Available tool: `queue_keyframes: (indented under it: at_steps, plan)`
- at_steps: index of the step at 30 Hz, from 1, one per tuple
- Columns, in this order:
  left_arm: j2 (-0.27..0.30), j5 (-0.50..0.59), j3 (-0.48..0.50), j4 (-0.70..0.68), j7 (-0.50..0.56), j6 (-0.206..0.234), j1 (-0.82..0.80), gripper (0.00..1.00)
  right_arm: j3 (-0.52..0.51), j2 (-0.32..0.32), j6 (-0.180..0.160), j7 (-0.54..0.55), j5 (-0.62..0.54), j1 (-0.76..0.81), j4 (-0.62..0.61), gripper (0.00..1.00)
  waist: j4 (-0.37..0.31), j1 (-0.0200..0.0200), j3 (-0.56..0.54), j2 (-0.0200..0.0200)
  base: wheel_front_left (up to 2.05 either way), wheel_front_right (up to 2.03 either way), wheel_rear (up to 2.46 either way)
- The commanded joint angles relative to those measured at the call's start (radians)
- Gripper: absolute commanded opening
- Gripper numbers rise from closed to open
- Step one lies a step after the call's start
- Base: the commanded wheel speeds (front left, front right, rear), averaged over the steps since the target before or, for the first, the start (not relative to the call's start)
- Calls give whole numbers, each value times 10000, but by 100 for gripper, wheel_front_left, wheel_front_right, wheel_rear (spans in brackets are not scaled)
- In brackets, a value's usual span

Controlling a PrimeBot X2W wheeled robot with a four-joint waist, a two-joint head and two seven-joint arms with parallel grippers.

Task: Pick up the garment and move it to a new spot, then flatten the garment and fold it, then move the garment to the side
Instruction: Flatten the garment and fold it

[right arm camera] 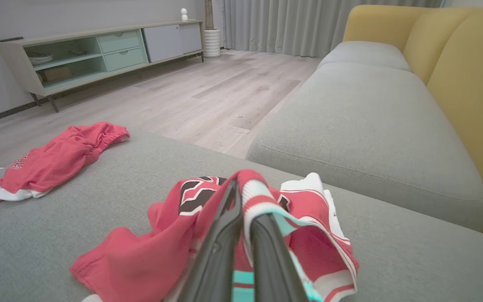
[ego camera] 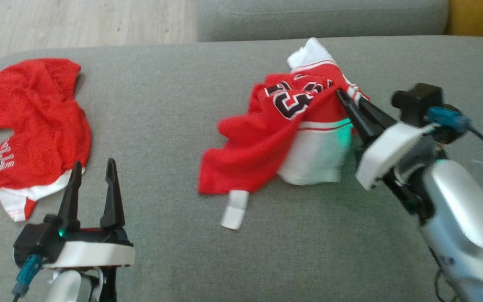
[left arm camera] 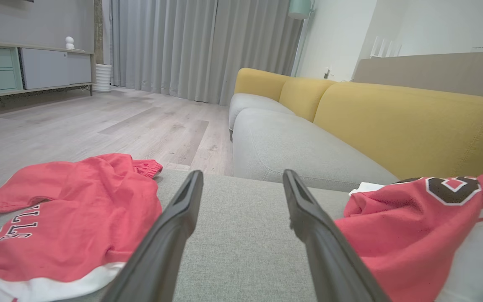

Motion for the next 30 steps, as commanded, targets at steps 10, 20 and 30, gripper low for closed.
queue_keyframes:
  at_steps: [10,20,30]
  plan:
    - [37,145,465,-472,-95,-107,-254,100,-1870,-833,77,2408,-477,1128,-2694,0,-40,2,-27,0,0,0,0]
    - [-67,219,266,-307,-95,-231,-606,100,-1049,-746,77,628,-481,-405,1261,100,215,2,335,0,0,0,0]
    - [-111,250,426,-271,-95,-194,-405,100,-2181,-45,77,-1094,-246,-168,2004,100,-5,2,-3,0,0,0,0]
